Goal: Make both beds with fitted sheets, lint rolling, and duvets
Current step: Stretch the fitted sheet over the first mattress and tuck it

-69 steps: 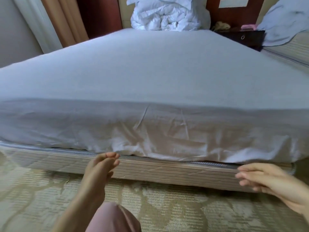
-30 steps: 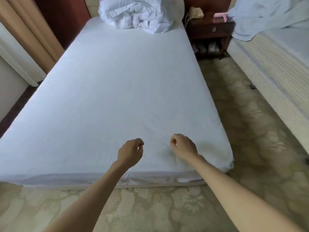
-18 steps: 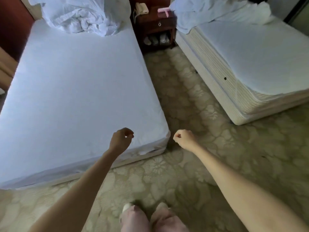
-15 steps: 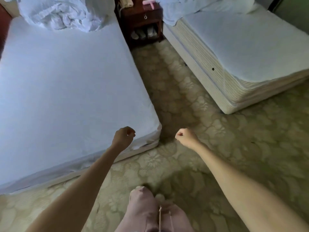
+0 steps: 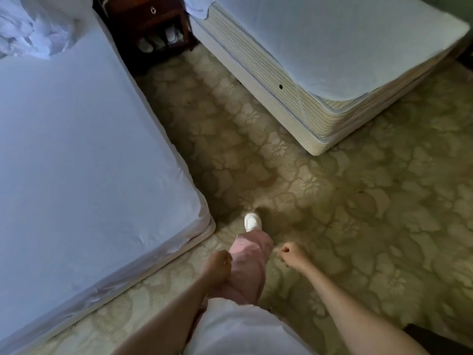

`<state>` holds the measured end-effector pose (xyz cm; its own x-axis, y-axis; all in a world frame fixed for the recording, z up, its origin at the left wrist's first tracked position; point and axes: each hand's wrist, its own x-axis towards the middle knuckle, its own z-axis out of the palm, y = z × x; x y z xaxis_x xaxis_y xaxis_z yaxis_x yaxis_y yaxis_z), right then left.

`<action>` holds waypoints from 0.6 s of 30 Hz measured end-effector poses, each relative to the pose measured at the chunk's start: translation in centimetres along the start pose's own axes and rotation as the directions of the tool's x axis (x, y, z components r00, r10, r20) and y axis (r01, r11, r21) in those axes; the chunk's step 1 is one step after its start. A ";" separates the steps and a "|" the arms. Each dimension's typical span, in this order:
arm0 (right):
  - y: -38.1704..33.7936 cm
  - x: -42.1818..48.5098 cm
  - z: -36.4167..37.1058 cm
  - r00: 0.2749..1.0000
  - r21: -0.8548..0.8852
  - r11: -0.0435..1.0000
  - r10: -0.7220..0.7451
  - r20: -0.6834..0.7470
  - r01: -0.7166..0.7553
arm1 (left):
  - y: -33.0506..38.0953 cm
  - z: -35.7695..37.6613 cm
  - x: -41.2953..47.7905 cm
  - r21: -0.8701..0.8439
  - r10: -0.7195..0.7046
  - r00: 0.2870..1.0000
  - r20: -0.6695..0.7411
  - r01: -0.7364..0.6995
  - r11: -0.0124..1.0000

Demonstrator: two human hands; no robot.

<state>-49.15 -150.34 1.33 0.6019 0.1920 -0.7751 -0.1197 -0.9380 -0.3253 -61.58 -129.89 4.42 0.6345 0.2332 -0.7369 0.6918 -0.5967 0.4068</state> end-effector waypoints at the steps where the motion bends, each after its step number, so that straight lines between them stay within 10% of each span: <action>1: 0.1 0.9 -0.6 0.999 -0.003 1.000 0.017 0.029 -0.017 | 0.8 -0.2 1.3 0.035 0.022 0.994 0.105 -0.026 0.999; 3: -0.2 2.4 -2.6 0.996 0.004 1.000 0.012 0.091 -0.013 | 3.1 -2.3 5.0 0.062 0.039 0.979 0.201 -0.052 0.997; 9: -6.9 4.4 -14.0 0.963 -0.064 0.998 0.005 0.268 0.013 | 10.9 -12.5 15.0 -0.022 -0.105 0.988 -0.116 0.103 0.994; 14: -13.4 11.3 -23.0 0.993 -0.049 0.999 0.007 0.120 -0.001 | 15.0 -16.9 19.6 -0.206 -0.085 0.991 -0.102 0.062 0.977; 18: -19.1 17.6 -24.2 0.946 0.714 0.694 0.286 -0.152 -0.095 | 14.7 -16.2 23.1 -0.259 -0.243 0.970 0.019 0.240 0.936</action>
<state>-17.11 -136.03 7.00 0.6555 -0.1311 -0.7438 -0.7038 -0.4633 -0.5385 -31.14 -120.81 2.15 0.4406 0.3570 -0.8237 0.8887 -0.3032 0.3439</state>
